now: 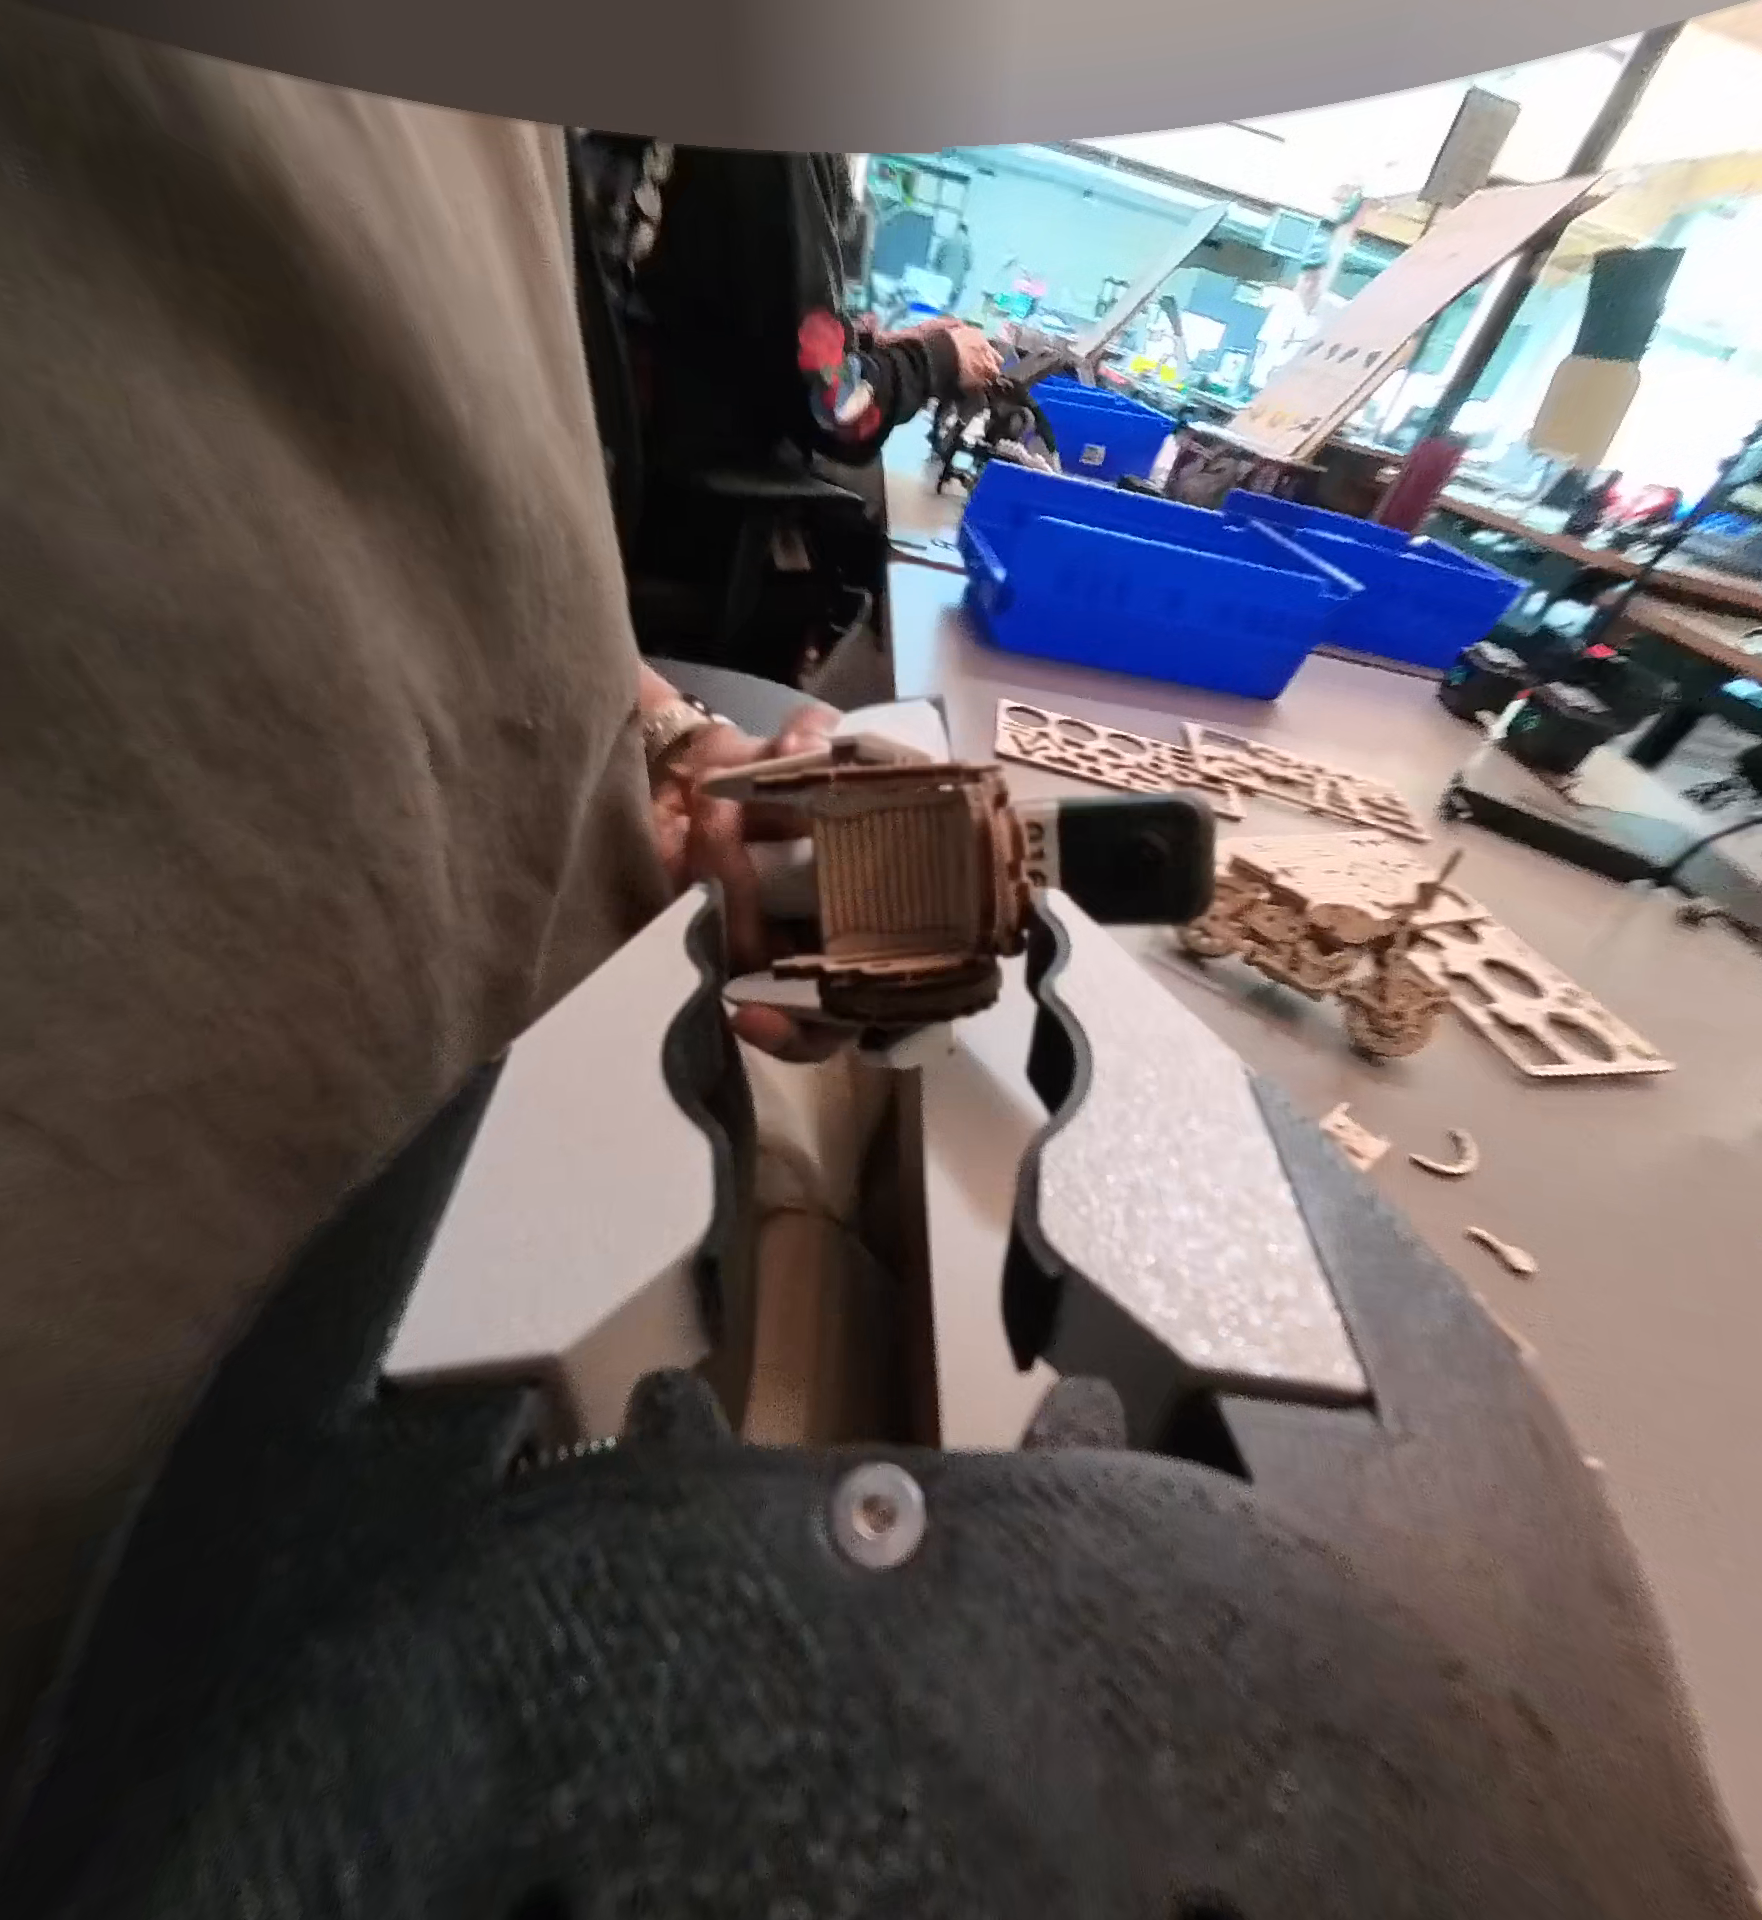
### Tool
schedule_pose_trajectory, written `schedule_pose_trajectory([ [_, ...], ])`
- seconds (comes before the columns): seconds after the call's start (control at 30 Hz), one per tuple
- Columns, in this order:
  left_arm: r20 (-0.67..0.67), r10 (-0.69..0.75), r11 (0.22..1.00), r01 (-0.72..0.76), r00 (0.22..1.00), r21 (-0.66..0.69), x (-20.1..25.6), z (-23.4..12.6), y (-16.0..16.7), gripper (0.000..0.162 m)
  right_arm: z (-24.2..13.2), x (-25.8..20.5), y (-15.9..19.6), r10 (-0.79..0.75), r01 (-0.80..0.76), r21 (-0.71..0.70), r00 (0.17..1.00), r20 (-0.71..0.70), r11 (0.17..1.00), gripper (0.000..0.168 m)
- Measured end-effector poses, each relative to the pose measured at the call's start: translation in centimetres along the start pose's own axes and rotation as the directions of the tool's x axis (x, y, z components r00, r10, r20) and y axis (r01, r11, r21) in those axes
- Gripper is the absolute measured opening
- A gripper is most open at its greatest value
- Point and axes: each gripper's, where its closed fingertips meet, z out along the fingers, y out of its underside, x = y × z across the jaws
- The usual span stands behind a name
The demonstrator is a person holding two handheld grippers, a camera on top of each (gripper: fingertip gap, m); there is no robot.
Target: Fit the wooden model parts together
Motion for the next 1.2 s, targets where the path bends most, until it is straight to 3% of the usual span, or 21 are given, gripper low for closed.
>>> schedule_pose_trajectory([
  [0.17, 0.157, 0.158, 0.985, -0.145, 0.975, -0.09, -0.8, -0.1, 0.5, 0.045, -0.3, 0.5, 0.6, -0.177, 0.173, -0.051, 0.981, -0.076, 0.984, 0.042],
  [0.4, 0.247, 0.147, 0.987, -0.126, 0.958, -0.098, -1.6, -1.0, 0.4, 0.045, -0.1, 0.8, 1.5, -0.239, 0.232, -0.083, 0.967, -0.084, 0.969, 0.038],
  [0.9, 0.37, 0.256, 0.962, -0.199, 0.893, -0.185, -2.5, -2.1, 0.8, 0.045, 0.1, 0.1, 1.9, -0.168, 0.168, -0.074, 0.986, 0.005, 0.983, 0.035],
  [1.2, 0.376, 0.239, 0.966, -0.18, 0.895, -0.187, -2.9, -1.9, 1.0, 0.044, -0.2, -0.1, 2.3, -0.133, 0.137, -0.099, 0.99, 0.046, 0.986, 0.033],
])
